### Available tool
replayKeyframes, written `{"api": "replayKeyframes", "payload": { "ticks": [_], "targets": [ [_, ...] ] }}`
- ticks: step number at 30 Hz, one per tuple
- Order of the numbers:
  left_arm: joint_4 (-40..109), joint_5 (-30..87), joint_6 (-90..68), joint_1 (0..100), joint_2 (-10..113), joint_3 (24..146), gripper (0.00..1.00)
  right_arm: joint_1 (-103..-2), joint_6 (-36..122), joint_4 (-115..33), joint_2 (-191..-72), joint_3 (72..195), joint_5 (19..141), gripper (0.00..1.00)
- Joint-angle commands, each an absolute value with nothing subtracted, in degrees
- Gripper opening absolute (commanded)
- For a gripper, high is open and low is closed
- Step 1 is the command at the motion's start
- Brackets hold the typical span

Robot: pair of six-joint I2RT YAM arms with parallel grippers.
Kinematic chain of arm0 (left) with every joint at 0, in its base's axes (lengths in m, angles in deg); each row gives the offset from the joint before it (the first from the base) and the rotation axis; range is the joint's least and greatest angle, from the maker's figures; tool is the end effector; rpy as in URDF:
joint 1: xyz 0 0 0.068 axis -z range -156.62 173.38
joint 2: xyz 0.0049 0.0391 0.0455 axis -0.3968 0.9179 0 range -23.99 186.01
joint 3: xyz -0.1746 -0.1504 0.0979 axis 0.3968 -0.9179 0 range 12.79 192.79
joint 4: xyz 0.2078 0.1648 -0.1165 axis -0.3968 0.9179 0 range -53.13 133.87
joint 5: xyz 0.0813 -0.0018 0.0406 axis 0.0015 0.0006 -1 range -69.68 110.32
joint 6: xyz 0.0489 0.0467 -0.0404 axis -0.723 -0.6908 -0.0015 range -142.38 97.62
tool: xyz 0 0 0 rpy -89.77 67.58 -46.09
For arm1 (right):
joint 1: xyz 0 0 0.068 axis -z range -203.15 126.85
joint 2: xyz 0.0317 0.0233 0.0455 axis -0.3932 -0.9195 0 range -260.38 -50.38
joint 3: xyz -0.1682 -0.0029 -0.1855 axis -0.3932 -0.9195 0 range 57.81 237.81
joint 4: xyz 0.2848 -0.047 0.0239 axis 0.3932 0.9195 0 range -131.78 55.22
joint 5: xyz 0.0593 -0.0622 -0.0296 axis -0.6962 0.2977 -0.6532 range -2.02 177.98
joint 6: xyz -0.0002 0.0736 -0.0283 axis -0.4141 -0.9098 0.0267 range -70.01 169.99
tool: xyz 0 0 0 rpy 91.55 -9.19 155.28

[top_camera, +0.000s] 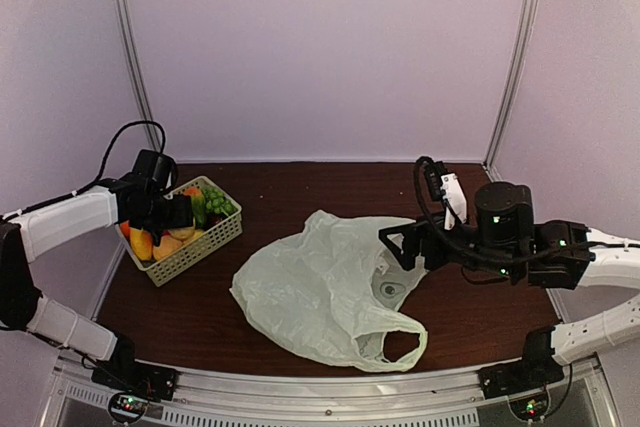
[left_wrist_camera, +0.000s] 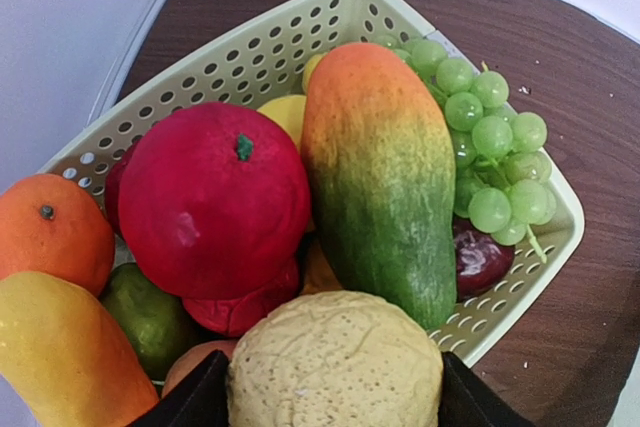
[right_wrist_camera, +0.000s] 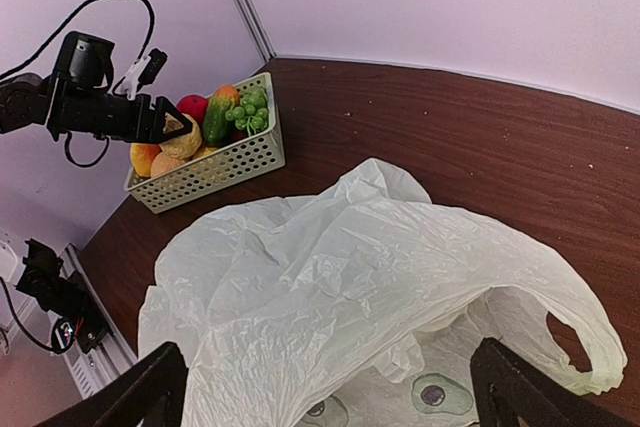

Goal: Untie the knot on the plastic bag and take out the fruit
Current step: Place the fake fruit in the bin.

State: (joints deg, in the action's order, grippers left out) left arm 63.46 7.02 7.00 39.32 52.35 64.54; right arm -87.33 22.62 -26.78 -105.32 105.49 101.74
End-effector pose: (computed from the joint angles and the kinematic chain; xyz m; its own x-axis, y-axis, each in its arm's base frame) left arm 0.3175 -0.0744 0.1788 -0.7158 -0.2922 -0.6342 -0.2555 0.9549 -0.1515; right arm 0.1413 0.2551 0.2823 -0.5045 -0.0172 -0.8632 -0.6154 0.7085 0.3455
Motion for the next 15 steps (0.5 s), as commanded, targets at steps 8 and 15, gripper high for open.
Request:
{"api": "replayKeyframes", "payload": {
  "ticks": [8,15],
  "targets": [
    [61.6,6.6,6.4,38.8,49.8,63.2,0.88,-87.0,21.8,-25.1,-104.2,104.3,101.4,0.99],
    [62.1,7.3,5.4,38.8,47.6,62.8,0.97,-87.0,21.2,-24.9,-104.3,104.4,101.5,0.99]
  ]
}}
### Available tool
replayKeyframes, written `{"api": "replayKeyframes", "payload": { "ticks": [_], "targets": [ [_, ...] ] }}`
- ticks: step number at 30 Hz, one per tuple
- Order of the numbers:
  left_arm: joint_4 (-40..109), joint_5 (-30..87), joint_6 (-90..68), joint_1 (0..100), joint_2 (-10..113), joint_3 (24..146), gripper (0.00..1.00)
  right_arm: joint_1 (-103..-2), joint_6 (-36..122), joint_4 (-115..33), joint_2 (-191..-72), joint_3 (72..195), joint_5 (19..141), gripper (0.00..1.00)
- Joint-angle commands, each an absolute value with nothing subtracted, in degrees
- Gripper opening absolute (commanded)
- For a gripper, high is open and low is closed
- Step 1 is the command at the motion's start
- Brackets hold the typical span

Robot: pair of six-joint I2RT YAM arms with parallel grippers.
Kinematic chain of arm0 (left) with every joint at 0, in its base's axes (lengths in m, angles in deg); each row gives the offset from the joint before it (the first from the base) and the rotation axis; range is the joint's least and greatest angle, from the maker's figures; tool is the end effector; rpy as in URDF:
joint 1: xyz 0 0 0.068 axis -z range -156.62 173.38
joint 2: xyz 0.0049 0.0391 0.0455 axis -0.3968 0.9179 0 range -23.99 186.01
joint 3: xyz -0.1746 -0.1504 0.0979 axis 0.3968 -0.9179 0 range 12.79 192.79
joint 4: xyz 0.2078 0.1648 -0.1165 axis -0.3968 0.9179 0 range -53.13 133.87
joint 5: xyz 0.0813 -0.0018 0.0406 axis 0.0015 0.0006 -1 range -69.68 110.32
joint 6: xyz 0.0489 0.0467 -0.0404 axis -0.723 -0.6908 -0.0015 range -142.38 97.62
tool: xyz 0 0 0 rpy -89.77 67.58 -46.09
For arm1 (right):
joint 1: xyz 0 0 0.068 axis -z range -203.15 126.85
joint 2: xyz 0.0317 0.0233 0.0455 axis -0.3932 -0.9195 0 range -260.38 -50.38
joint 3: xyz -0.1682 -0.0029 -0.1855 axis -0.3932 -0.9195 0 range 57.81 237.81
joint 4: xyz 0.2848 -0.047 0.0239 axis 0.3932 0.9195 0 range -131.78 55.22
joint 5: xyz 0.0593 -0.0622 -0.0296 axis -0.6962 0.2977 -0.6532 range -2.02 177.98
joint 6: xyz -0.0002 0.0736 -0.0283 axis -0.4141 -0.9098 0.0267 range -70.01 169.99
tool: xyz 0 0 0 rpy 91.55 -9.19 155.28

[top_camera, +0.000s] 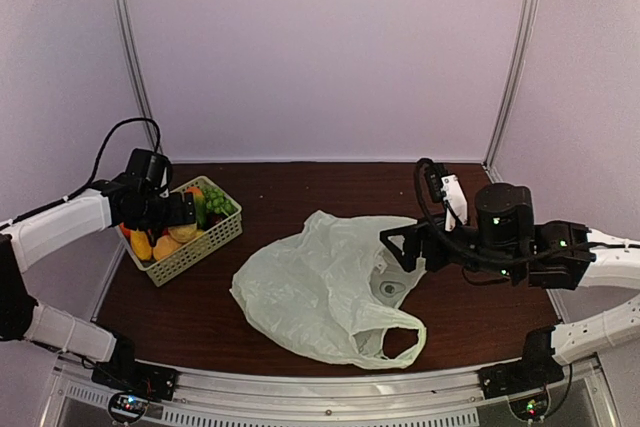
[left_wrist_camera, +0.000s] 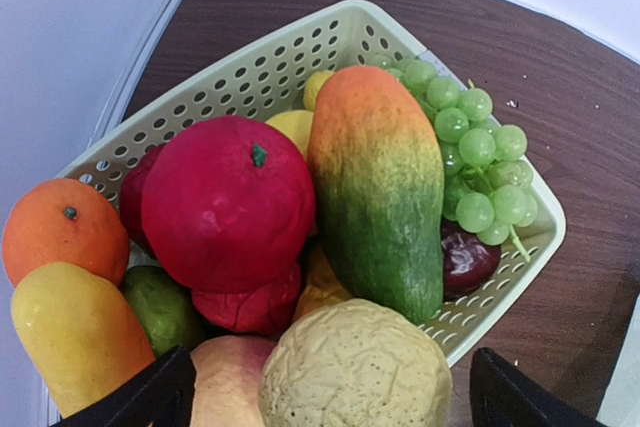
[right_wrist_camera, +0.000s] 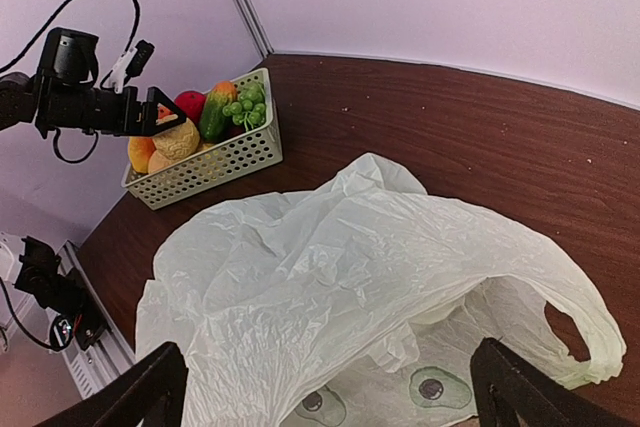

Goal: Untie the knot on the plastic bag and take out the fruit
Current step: Place the fake fruit in the bin.

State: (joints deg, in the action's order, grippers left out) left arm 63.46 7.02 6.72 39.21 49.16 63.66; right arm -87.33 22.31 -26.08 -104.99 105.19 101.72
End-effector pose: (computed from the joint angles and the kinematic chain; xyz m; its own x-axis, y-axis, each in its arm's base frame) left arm 0.3114 -0.0721 0.1900 -0.6914 -0.2960 -0.6590 -0.2477 0.9540 -0.1686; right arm 0.1406 0.2535 0.2801 -0.5123 -0.0226 -0.8585 -0.6110 0.7120 0.3459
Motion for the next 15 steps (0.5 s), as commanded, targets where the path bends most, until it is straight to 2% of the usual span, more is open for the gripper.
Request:
{"api": "replayKeyframes", "payload": {
  "ticks": [1,15],
  "targets": [
    [62.2,7.6,5.4,38.8,47.3,62.7,0.97,-87.0,21.1,-24.8,-104.3,104.4,101.5,0.99],
    [64.0,12.2,3.6,38.8,37.0,63.2,0.97,-85.7,19.3,-18.9,-105.7,106.7,104.8,0.99]
  ]
}}
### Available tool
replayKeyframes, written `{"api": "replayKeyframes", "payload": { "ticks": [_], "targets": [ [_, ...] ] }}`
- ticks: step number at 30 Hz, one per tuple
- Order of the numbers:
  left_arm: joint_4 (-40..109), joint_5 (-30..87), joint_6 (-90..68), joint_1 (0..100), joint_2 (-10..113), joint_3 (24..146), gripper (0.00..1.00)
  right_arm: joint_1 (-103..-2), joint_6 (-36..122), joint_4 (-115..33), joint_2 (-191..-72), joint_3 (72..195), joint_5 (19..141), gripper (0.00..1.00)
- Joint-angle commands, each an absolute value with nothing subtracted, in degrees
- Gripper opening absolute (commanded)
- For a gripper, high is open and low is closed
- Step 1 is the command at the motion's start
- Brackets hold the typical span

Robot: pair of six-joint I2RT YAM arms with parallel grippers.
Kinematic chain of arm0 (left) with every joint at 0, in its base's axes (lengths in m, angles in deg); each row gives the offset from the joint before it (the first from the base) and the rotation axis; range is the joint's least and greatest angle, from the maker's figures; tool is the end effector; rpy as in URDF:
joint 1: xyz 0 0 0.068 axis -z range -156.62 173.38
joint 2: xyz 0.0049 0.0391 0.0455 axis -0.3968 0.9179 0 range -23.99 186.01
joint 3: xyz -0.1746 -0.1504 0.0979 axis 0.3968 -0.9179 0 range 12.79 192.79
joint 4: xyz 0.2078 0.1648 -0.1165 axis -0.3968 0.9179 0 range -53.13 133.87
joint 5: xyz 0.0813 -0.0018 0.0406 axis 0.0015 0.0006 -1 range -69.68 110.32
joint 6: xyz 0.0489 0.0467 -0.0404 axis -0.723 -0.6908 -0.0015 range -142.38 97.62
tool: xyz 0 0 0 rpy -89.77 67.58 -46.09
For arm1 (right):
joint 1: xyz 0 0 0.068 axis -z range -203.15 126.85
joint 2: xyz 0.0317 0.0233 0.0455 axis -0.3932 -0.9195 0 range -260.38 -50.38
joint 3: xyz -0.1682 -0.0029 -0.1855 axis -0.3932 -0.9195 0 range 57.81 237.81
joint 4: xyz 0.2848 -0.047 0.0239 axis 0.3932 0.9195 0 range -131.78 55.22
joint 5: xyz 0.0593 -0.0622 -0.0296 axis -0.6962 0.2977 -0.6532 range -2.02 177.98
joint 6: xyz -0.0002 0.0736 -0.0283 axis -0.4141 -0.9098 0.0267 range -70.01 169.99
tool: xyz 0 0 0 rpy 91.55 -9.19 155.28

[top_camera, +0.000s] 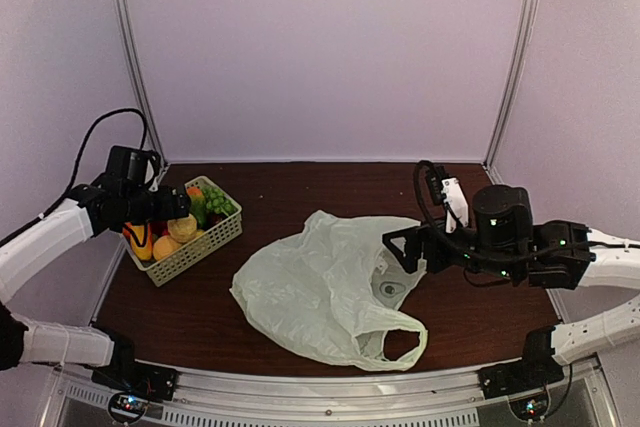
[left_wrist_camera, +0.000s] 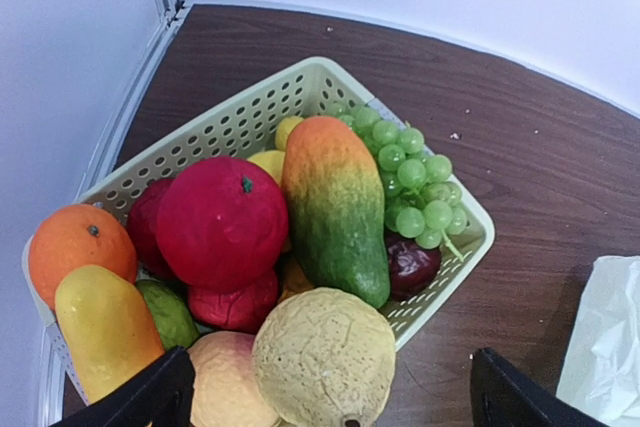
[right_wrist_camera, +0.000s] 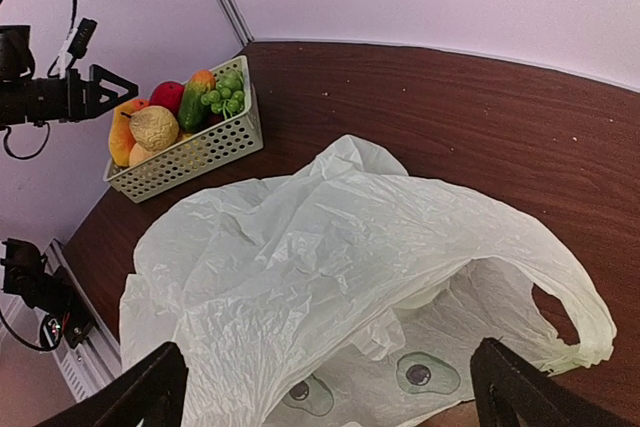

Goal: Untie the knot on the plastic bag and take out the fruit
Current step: Place the fake fruit in the bin, then reset both arms

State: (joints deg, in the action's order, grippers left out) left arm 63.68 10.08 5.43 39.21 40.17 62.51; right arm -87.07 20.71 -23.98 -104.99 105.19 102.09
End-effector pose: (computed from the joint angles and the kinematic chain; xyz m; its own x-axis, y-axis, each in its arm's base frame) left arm 0.2937 -0.0707 0.2272 -0.6263 -0.2997 -0.7197 -0.1723 0.9535 -0.2472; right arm 0.1411 0.2507 0.2755 -0.5409 -0.0259 -0.8407 -0.5840 0.7309 0.3532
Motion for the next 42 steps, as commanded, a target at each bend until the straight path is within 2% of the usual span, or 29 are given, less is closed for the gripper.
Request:
{"api": "replayKeyframes", "payload": {
  "ticks": [1,10,22,33,42],
  "targets": [
    [64.8,12.2,3.3,38.8,36.3,63.5,0.97,-84.7,19.2,-17.9,-106.1,106.9,104.9,0.99],
    [70.3,10.8,0.7,37.3,31.7,64.8,0.97,-74.2,19.0,-9.8,-106.0,107.5,104.2,0.99],
    [72.2,15.2,-2.8,36.5,18.1,61.6,0.97,-57.5,24.8,-6.3,-95.8,104.8,104.5,0.99],
    [71.7,16.9,-0.7,36.5,5.2,55.4,0.98,-56.3,31.7,-19.6,-78.4,92.7,107.5,0.99],
    [71.7,13.5,-0.5,36.5,2.9,55.3,0.97,-56.3,32.5,-20.4,-74.8,89.9,109.1,0.99]
  ]
}}
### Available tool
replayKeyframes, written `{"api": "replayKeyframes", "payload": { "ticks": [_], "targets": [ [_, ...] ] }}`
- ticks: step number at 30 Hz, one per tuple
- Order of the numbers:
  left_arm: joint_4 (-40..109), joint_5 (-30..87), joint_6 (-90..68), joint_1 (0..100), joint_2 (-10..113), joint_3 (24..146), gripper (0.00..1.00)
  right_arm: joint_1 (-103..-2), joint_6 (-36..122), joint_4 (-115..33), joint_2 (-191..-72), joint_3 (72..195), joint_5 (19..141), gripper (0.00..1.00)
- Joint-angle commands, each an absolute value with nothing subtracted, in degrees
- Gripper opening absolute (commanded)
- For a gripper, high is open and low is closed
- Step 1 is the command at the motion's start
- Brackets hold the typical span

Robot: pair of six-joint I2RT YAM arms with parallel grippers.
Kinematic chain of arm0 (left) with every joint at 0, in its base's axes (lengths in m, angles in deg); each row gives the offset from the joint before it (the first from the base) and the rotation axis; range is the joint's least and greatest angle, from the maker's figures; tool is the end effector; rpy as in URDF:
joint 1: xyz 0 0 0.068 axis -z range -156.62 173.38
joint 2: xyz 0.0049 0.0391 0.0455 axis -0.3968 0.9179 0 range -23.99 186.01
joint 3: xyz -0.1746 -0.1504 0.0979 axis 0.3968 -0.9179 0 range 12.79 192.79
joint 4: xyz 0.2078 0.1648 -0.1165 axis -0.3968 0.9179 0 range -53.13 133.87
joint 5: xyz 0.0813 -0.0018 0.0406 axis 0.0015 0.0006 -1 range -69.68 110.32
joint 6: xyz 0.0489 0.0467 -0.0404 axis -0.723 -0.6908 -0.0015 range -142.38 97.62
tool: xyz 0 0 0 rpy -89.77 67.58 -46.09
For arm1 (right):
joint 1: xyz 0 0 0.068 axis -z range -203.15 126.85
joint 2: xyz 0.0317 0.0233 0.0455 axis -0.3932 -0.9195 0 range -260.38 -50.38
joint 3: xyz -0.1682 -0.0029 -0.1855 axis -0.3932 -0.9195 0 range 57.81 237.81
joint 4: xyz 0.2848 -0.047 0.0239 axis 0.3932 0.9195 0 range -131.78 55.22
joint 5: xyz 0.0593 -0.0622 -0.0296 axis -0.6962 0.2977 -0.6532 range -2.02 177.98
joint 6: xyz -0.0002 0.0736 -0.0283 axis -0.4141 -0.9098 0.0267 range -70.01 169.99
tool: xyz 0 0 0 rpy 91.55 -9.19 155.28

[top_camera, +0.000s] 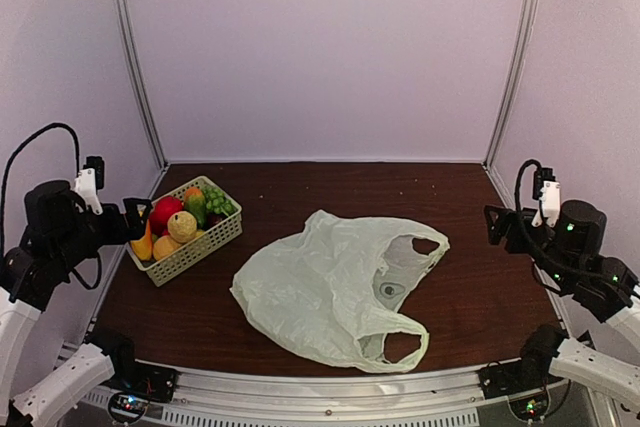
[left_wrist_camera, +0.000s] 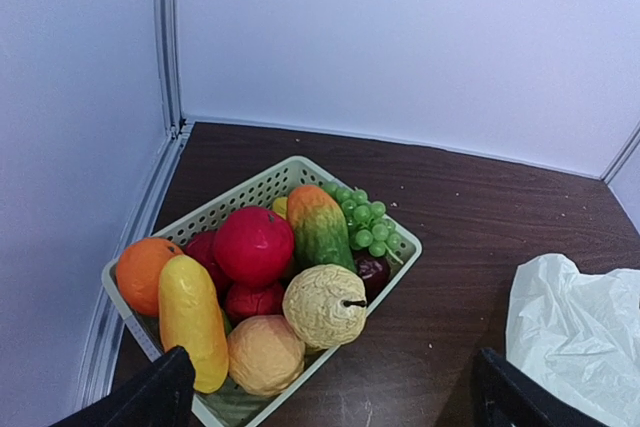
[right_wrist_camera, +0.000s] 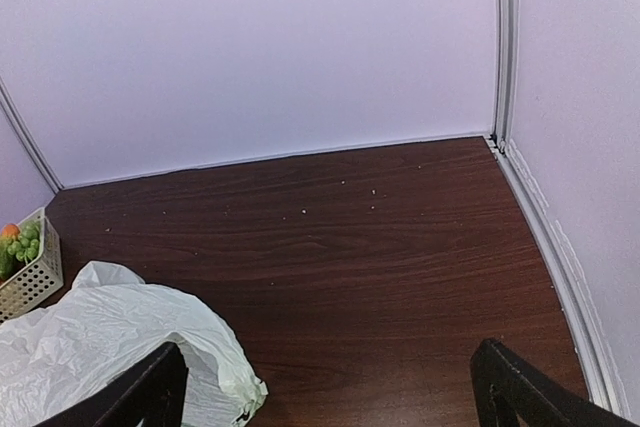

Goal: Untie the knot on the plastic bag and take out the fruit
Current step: Reset both arms

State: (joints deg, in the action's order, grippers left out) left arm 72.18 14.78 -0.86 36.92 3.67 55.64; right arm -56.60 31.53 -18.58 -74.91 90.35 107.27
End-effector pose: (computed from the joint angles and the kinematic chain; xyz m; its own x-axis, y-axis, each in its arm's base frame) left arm 0.1852 -0.0378 0.3067 -0.3642 -0.2880 -0.8857 0.0121 0.9494 -0.3137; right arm 0.1774 0.0903 0.2749 -0.2880 0.1680 -0.9428 -0.1719 0.9594 0.2235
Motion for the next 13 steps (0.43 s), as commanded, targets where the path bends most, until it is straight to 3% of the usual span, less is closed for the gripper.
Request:
{"api": "replayKeyframes", "payload": {
  "ticks": [1,13],
  "targets": [
    [71.7,13.5,-0.6,36.5,2.8,55.3,0.97,-56.3,32.6,-20.3,-75.0,89.9,109.0,0.99],
    [72.0,13.2,-0.8,36.5,3.2,55.4,0.97,-56.3,32.5,-20.4,-75.8,89.8,108.5,0.99]
  ]
}}
